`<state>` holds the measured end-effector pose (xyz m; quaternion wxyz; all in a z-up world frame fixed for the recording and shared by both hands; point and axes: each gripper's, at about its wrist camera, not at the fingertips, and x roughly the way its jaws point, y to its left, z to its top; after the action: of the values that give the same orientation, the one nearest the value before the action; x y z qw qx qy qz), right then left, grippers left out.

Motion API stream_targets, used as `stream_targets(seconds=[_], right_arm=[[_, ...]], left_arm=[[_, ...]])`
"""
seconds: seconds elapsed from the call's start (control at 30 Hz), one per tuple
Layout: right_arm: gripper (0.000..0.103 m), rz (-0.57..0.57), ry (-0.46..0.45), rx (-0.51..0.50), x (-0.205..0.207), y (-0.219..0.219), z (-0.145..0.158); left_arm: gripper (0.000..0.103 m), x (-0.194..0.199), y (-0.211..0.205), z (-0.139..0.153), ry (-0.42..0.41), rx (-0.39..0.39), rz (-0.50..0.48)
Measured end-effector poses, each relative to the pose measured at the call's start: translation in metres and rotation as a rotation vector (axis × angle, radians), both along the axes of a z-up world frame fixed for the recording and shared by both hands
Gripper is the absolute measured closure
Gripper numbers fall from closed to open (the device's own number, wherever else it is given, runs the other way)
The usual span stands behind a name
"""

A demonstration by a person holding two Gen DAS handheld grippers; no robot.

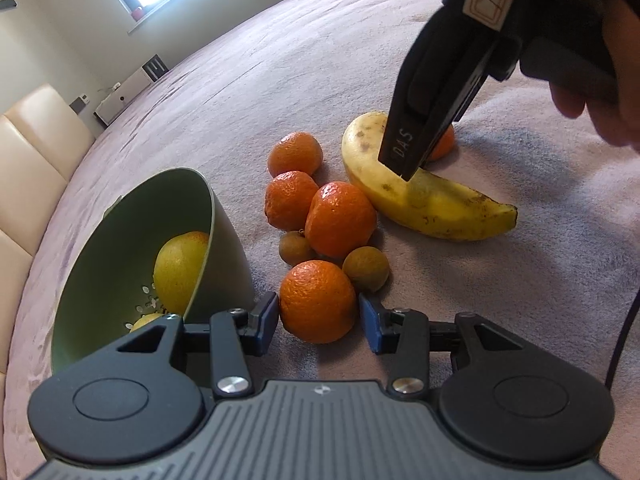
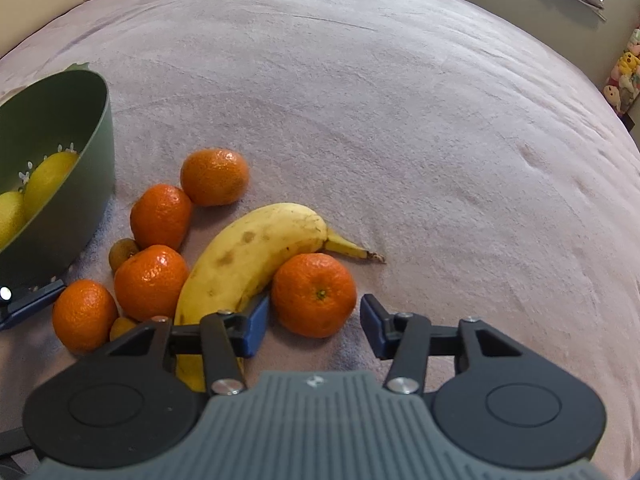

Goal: Organize fruits
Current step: 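Move the left tool to a mandarin while the right tool approaches the mandarin beside the banana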

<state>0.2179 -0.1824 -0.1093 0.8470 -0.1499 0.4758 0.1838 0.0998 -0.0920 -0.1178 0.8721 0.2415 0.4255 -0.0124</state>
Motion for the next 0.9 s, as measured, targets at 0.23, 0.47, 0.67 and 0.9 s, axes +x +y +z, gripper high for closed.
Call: stream_targets(seconds=[0.23,0.47,0.67,0.9], right_arm=[[0.060,0.001,-0.011,-0.003,-0.004,0.001,0.002],[0.061,-0.019,-0.011,-0.013,-0.016,-0.002,0.014],[0.061,-0.024,-0.023,-0.014,-0.029,-0.001,0.028],[0.061,-0.014,-0.054,-0.020,-0.045,0.006,0.044]], left_arm=[[0.055,0.003,0.006,0.006,0.013,-0.048,0.012],[0.055,0.007,0.016,0.023,0.020,-0.088,0.010],[0.055,0.002,0.020,0.046,0.016,-0.155,-0.008],[0.055,-0.002,0.040,0.082,0.006,-0.272,0.018]])
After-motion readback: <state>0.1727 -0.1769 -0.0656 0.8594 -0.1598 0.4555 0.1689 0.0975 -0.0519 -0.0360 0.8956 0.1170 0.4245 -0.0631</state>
